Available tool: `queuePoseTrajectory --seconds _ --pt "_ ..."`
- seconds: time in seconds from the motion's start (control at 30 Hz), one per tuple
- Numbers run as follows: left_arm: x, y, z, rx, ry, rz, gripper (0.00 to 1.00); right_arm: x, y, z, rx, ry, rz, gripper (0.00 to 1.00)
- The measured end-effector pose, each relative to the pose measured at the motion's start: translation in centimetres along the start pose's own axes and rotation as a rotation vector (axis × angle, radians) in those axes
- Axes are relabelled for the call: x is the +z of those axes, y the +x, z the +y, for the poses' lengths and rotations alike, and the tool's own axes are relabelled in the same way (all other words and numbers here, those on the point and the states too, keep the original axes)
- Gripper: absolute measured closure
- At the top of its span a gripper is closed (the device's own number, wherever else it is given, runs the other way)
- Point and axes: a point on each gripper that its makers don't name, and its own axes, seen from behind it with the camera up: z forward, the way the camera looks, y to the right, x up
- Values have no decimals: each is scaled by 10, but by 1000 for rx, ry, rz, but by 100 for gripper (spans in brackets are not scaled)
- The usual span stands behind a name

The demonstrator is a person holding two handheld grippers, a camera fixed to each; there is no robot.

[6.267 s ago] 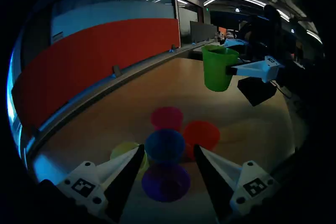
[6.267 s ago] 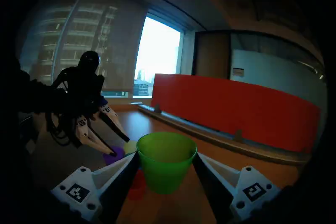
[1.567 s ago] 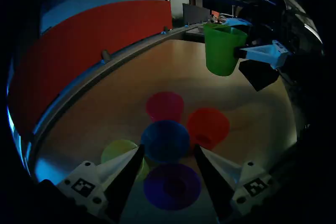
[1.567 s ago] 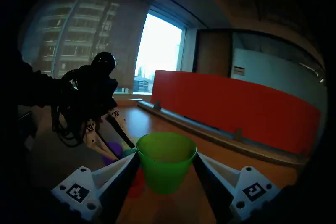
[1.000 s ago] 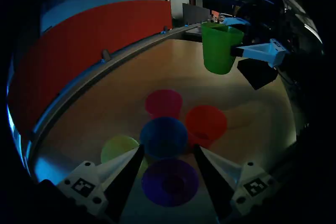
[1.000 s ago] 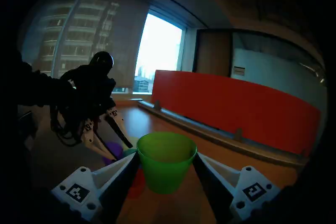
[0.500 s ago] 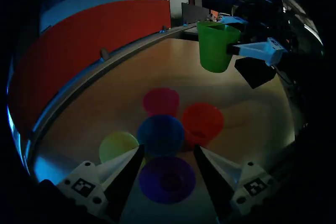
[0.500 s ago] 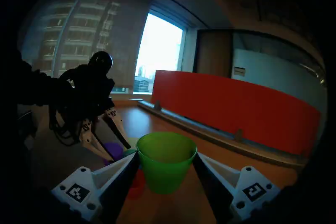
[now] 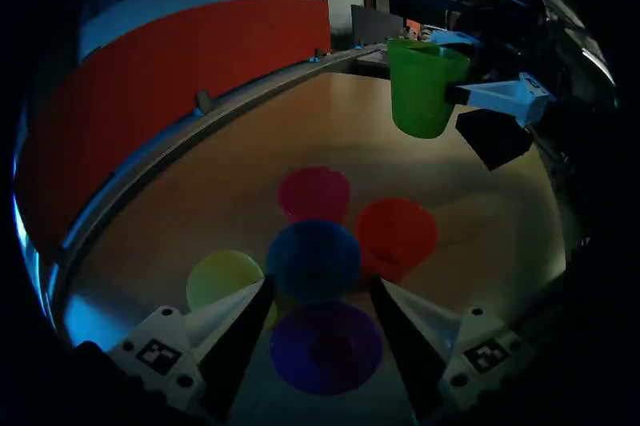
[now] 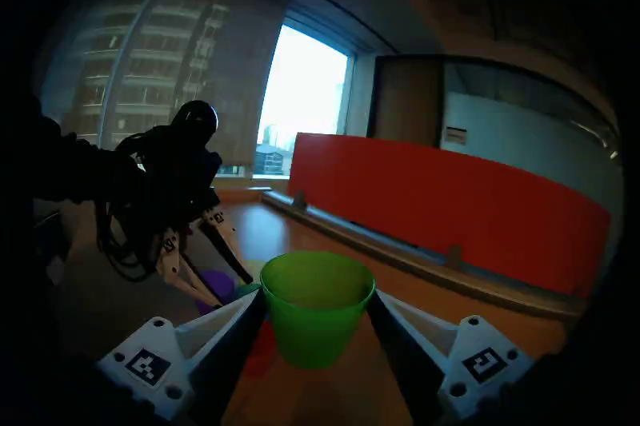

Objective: Pour water

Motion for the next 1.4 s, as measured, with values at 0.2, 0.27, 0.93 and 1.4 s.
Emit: queuePoseTrajectory --seconds 0.2,0.27,0.93,1.4 --pt "3 1 -3 3 9 0 13 0 -1 0 0 1 -2 9" --pt "4 2 -4 -1 13 1 14 0 -1 0 0 1 -2 9" --pt "13 7 -7 26 24 1 14 -2 -2 3 3 -4 -3 9" --pt "18 9 -11 44 40 -10 14 -1 -3 3 5 -3 -3 9"
